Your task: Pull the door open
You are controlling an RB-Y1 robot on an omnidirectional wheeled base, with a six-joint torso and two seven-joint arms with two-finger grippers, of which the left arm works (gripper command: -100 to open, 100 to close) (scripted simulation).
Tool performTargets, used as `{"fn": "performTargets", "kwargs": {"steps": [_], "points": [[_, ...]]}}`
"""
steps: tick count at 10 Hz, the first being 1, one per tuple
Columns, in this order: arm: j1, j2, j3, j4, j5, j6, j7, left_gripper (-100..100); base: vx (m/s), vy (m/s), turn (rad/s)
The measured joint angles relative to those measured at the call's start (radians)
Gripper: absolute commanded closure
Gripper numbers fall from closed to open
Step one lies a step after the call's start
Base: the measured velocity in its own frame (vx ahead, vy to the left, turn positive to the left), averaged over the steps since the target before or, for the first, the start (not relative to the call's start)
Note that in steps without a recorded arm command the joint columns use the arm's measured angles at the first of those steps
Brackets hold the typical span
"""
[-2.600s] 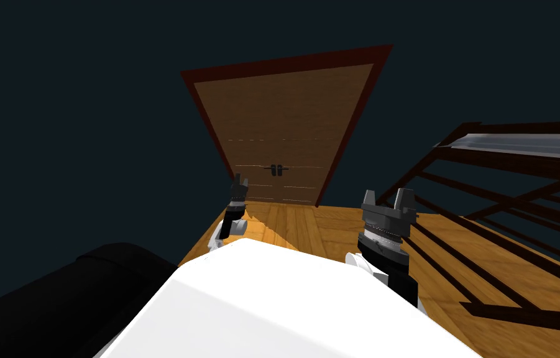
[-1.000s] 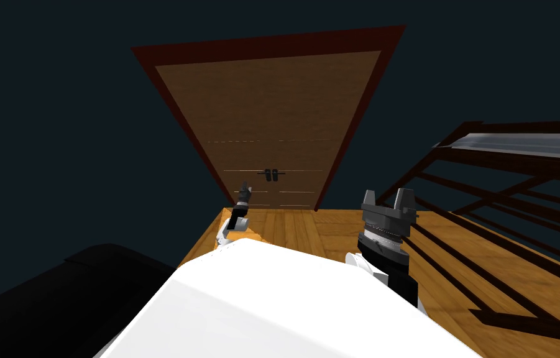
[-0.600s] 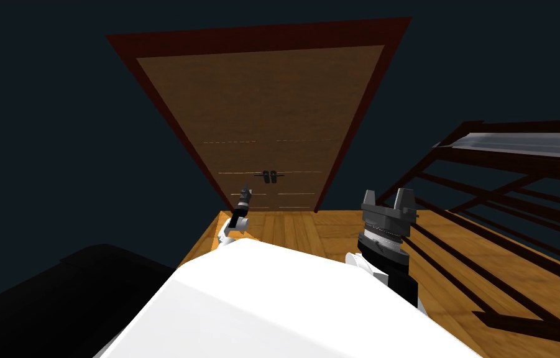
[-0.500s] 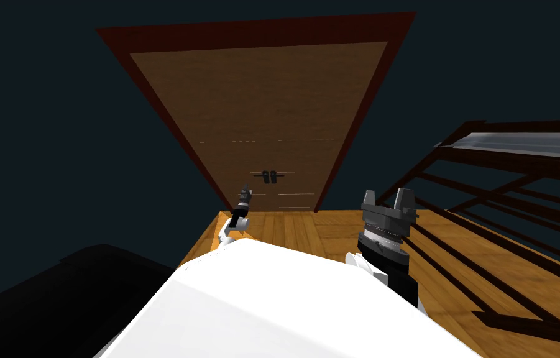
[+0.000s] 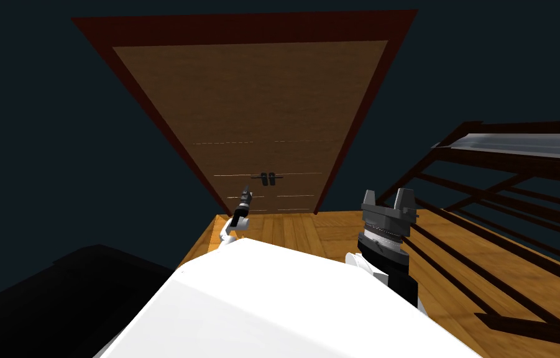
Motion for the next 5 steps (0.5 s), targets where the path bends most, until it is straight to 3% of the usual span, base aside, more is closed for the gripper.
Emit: {"fn": "performTargets", "kwargs": {"steps": [5], "points": [[-0.044,0.012,0.018,0.103,0.009,0.037,0.014,-100,0.13,0.044,-0.047]]}}
